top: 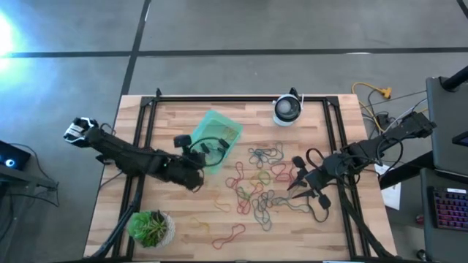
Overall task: Pick and place rubber bands into bin
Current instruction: Put the yellow rubber band into the green bin, then put the black rubber band into the green bin
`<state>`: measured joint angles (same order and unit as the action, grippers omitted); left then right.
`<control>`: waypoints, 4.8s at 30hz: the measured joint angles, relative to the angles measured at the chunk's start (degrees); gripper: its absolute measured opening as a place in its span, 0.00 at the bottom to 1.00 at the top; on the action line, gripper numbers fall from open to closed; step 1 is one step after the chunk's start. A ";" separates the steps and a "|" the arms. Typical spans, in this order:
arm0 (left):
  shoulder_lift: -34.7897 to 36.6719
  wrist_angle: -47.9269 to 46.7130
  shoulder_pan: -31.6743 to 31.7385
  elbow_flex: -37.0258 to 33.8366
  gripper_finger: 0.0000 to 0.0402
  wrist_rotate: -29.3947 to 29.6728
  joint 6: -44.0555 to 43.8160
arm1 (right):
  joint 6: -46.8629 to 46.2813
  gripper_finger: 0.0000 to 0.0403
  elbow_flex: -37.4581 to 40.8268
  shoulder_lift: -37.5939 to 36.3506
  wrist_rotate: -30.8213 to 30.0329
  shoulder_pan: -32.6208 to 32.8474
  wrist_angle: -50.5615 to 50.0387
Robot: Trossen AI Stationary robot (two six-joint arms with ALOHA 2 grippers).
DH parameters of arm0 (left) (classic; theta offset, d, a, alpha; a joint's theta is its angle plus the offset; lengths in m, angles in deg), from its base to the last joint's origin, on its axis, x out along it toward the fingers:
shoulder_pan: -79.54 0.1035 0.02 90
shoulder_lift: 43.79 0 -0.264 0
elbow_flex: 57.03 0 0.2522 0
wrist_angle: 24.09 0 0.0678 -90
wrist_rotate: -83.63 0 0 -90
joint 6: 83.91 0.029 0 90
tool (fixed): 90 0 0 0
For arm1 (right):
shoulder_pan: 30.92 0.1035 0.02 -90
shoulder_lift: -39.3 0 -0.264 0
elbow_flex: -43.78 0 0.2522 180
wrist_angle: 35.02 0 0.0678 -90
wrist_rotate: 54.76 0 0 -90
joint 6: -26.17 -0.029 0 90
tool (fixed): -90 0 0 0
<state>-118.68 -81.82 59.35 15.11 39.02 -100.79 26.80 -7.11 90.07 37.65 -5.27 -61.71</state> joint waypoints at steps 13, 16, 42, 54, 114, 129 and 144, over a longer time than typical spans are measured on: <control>-5.43 0.86 12.69 -0.67 0.11 -9.15 4.35 | -0.51 0.33 1.67 0.02 -0.01 -0.02 -0.06; -6.37 1.11 13.57 -0.67 0.19 -9.34 4.38 | -0.63 0.33 1.94 0.02 -0.02 -0.02 0.01; -6.85 1.47 19.13 -0.65 0.32 -16.68 8.23 | -17.29 0.32 5.68 0.02 -5.53 -0.04 -7.74; -6.85 1.44 19.11 -0.65 0.32 -16.70 8.67 | -34.36 0.30 8.53 1.49 -4.52 0.00 -18.19; 1.17 1.85 4.16 -0.30 0.32 -16.83 5.19 | 4.73 0.02 -8.48 16.20 -28.94 -14.06 6.43; -2.39 9.00 -13.73 -0.65 0.32 -16.59 -1.82 | 7.51 0.02 -10.40 34.37 -6.29 -34.75 31.18; -12.55 16.01 -19.73 -0.65 0.32 -16.75 -2.34 | 2.93 0.03 -33.96 61.49 3.67 -42.40 22.95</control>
<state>-131.23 -65.82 39.62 14.46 22.27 -103.13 29.72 -41.07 151.56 41.32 -47.68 -38.75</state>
